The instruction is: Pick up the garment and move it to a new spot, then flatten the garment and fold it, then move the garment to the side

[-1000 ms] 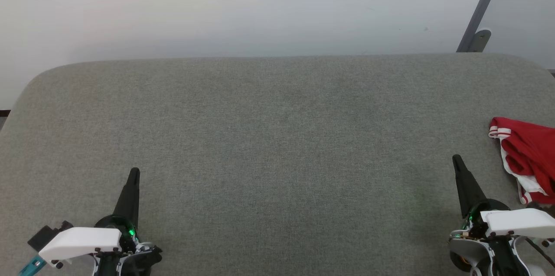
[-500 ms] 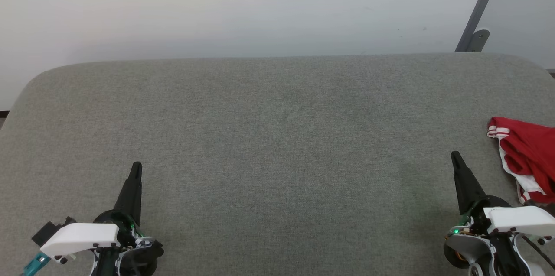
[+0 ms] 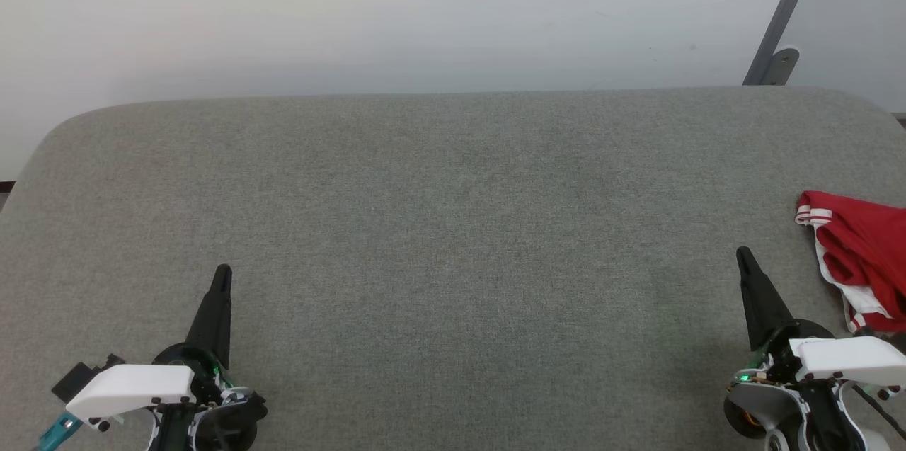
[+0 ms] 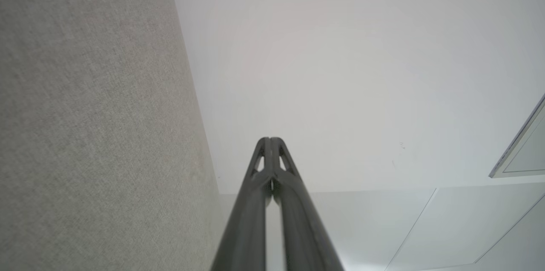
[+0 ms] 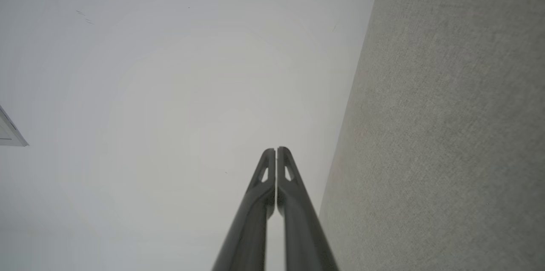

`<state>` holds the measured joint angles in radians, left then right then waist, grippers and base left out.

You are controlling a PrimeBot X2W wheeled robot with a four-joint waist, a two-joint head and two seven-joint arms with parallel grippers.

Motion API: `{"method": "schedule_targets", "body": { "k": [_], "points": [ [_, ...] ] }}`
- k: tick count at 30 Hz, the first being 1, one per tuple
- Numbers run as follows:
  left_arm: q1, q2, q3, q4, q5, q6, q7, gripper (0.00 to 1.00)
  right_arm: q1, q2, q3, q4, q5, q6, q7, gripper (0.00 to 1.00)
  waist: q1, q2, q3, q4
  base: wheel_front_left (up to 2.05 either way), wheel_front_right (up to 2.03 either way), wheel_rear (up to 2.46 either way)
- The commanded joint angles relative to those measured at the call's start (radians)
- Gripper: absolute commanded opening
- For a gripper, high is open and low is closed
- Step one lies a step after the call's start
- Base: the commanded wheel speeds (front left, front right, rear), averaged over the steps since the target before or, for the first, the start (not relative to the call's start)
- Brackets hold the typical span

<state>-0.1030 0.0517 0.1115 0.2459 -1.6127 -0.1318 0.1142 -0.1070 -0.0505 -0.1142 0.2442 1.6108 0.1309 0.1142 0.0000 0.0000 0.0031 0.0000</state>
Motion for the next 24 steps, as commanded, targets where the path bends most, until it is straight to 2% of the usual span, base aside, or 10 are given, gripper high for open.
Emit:
{"method": "schedule_targets", "body": {
  "k": [1,24],
  "points": [
    [-0.013,-0.001,0.003,-0.001,-0.002,0.002,0.002,0.0,-0.005,0.001,0.0,0.003,0.004,0.0,0.002,0.0,0.0,0.0,0.0,0.0,0.0,0.0,0.0],
    [-0.013,-0.001,0.004,-0.001,-0.001,0.002,0.002,0.0,-0.005,0.002,0.0,0.003,0.004,0.0,0.002,0.0,0.0,0.0,0.0,0.0,0.0,0.0,0.0]
  ]
}}
